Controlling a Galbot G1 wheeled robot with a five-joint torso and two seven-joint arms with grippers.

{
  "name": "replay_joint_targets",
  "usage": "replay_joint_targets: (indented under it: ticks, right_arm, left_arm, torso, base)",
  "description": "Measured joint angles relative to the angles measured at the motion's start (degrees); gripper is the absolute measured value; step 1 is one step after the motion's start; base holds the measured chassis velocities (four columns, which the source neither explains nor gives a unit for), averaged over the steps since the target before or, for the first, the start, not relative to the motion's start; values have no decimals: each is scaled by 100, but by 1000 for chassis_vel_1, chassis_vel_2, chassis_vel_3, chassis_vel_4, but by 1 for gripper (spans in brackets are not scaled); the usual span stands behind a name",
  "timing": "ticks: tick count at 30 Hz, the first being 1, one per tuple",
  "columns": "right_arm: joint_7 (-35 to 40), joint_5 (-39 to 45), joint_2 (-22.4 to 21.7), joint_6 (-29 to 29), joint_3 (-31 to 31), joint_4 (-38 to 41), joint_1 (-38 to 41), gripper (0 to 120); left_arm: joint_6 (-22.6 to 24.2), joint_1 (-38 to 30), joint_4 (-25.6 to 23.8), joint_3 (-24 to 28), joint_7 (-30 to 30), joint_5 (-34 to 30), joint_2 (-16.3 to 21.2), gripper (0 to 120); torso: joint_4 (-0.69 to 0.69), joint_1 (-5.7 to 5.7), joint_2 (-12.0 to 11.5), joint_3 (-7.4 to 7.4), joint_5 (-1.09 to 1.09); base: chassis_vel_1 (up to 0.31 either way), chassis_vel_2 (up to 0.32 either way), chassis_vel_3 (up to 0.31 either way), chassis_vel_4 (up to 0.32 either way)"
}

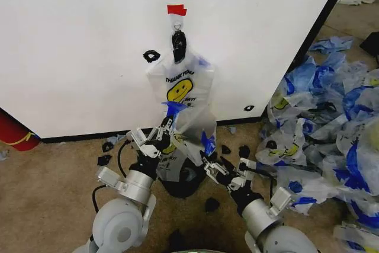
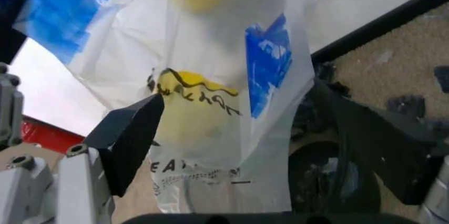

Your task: Pick up the garbage bag from the wall and place it over the trash bin.

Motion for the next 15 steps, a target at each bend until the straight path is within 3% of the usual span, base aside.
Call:
replay_joint_targets:
  ticks: [8,15]
  right_arm:
    - [207,-127,113,-32,-159,-116,73,87]
    - [387,-173,228,-67,-351,-264,369,77]
  left_arm:
    - [-12,0,50,42,11,44,-56,0]
    - [-30,38,76,69,30,104,-112,0]
  torso:
    - [-1,0,0,0,0]
    - [0,0,0,0,0]
  base:
    - [0,0,0,0]
    - [0,0,0,0]
